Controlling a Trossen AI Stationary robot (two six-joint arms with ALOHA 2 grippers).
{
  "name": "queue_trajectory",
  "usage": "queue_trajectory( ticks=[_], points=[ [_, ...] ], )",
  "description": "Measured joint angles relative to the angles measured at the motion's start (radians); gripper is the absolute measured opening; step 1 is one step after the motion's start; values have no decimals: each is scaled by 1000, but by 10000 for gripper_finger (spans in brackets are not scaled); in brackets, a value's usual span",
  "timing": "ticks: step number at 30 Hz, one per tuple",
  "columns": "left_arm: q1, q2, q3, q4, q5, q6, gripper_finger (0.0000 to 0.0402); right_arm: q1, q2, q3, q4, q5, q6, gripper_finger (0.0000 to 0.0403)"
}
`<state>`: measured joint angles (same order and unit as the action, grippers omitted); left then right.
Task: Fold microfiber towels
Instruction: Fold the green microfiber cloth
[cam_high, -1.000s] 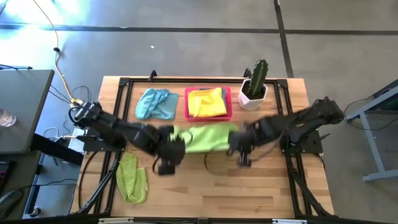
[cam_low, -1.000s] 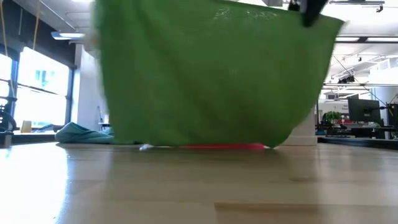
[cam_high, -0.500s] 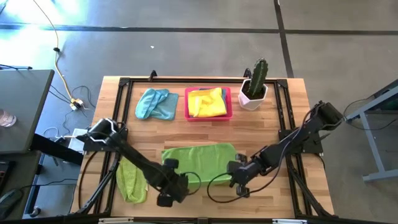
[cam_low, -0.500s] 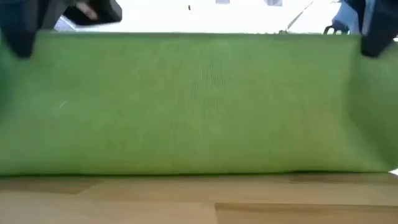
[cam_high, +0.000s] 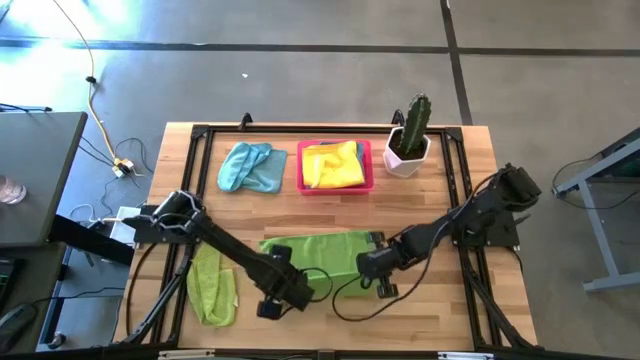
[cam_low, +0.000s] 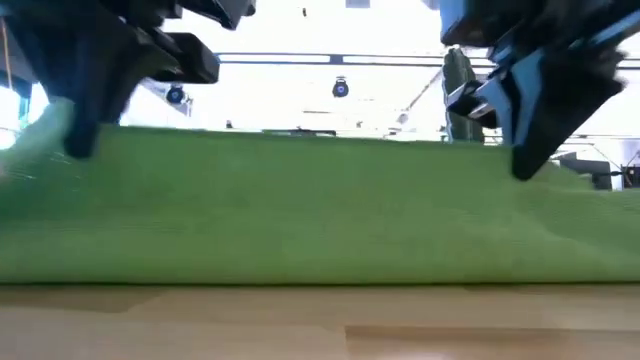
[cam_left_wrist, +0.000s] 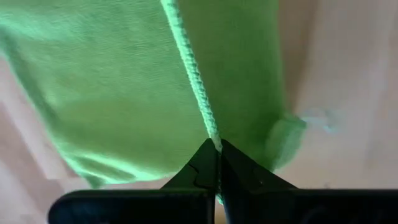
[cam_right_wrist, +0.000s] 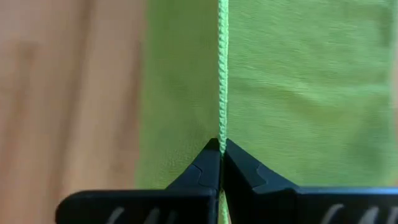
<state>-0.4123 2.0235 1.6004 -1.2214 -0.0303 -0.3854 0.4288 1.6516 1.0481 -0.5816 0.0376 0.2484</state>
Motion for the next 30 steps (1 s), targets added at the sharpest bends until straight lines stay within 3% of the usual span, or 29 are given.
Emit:
queue_trajectory(
  ticks=[8,15,22,30],
  points=[
    [72,2,-3,-24,-122,68,0,-128,0,0,-32,60,-167,0],
    [116,1,-60,-28,-146,82,0,-200,2,0,-27,6,-144,0],
    [149,1,-113,-7,-267,94,0,-242,36,1,-12,-31,-137,0],
    [168,1,-177,49,-256,139,0,-286,70,1,3,-36,-170,0]
  ],
)
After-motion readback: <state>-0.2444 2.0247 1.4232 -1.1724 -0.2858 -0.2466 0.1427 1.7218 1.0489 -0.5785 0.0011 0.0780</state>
